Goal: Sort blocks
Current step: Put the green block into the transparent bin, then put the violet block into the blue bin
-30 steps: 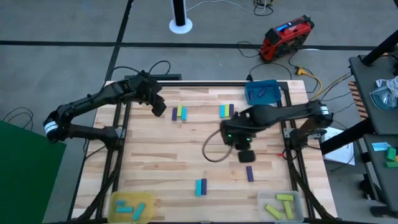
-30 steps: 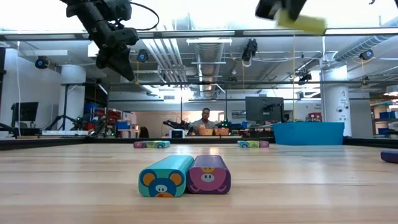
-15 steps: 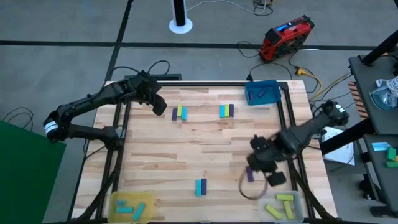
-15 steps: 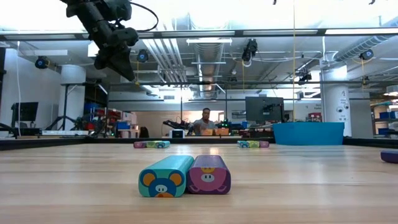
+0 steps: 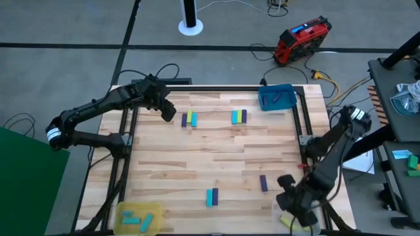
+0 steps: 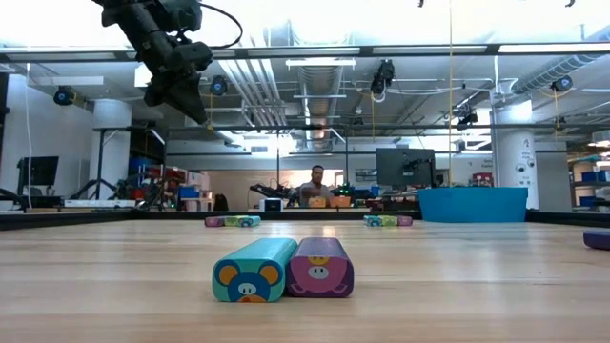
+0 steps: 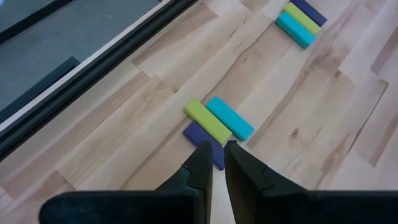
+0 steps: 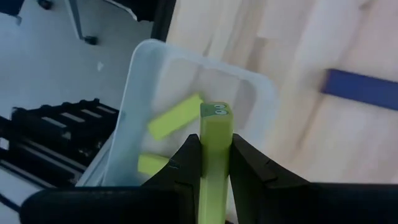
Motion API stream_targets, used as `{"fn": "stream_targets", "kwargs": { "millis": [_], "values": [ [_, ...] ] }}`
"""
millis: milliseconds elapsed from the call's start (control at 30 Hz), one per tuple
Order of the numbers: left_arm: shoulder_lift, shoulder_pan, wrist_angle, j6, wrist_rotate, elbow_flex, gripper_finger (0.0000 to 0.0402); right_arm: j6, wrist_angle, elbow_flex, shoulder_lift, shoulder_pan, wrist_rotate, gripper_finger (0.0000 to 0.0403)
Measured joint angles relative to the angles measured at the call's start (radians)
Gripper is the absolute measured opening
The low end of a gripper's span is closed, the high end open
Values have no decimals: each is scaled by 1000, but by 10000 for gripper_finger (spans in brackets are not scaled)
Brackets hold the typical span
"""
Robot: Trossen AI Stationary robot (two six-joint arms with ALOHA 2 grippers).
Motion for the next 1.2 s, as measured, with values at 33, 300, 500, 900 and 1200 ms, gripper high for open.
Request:
{"fn": "stream_targets", "kwargs": {
  "millis": [33, 300, 500, 900, 1200],
  "values": [
    [0, 0, 0, -5, 0, 0, 21, 16, 30, -19, 11, 15, 1, 49],
    [0, 0, 0, -15, 0, 0, 21, 121, 155, -98, 90, 75, 4, 89],
    [0, 0, 0, -15, 0, 0, 21, 114, 173, -88, 107, 88, 3, 83],
    [0, 0, 3, -15, 0, 0, 21, 232, -19, 16, 58, -19, 113, 24],
    [0, 0, 3, 10, 0, 0, 21, 286, -255, 135, 32, -406, 168, 9]
  ]
}}
